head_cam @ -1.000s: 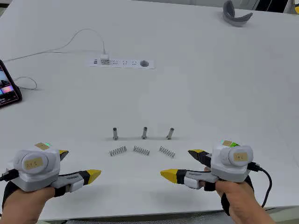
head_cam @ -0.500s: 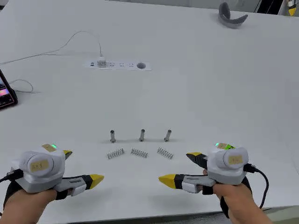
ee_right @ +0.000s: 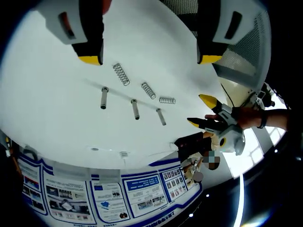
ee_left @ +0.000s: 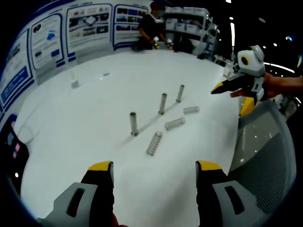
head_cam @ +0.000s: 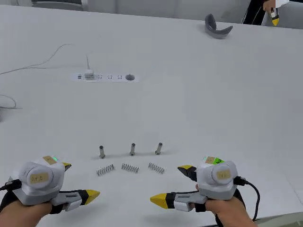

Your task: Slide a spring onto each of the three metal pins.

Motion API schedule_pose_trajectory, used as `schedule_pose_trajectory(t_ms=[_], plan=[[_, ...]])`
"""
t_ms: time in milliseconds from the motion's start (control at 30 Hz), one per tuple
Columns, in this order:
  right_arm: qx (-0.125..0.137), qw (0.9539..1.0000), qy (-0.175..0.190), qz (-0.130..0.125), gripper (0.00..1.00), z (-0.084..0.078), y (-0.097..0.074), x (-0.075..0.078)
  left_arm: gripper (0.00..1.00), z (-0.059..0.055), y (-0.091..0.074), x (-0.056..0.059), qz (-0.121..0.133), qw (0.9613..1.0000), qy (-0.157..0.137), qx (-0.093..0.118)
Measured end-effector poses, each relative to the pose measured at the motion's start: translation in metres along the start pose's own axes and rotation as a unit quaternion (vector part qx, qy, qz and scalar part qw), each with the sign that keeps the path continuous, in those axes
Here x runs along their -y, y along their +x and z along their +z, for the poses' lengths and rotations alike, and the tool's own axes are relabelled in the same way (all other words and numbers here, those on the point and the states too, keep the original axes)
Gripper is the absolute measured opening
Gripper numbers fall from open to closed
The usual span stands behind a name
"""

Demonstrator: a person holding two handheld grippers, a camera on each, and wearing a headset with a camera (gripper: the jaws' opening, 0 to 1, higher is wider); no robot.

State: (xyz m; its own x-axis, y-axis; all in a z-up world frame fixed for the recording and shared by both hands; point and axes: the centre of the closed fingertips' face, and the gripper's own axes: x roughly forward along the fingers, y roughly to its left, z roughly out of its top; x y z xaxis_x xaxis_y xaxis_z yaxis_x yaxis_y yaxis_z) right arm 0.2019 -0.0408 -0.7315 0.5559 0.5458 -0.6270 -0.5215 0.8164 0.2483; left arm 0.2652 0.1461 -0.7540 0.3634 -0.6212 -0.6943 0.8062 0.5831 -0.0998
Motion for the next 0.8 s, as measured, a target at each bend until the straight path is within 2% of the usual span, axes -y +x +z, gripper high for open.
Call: schedule_pose_trajectory(t_ms=[333, 800], plan=[[0.005, 0.9998, 0.008, -0.016, 0.83, -0.002, -0.009, 0.008, 0.66, 0.007, 0.019, 0.003, -0.020, 0.9995, 0.024, -0.009], [0.009, 0.9997, 0.015, -0.018, 0.82, -0.003, -0.011, 0.010, 0.58, 0.008, 0.037, 0.003, -0.030, 0.9992, 0.020, -0.015]])
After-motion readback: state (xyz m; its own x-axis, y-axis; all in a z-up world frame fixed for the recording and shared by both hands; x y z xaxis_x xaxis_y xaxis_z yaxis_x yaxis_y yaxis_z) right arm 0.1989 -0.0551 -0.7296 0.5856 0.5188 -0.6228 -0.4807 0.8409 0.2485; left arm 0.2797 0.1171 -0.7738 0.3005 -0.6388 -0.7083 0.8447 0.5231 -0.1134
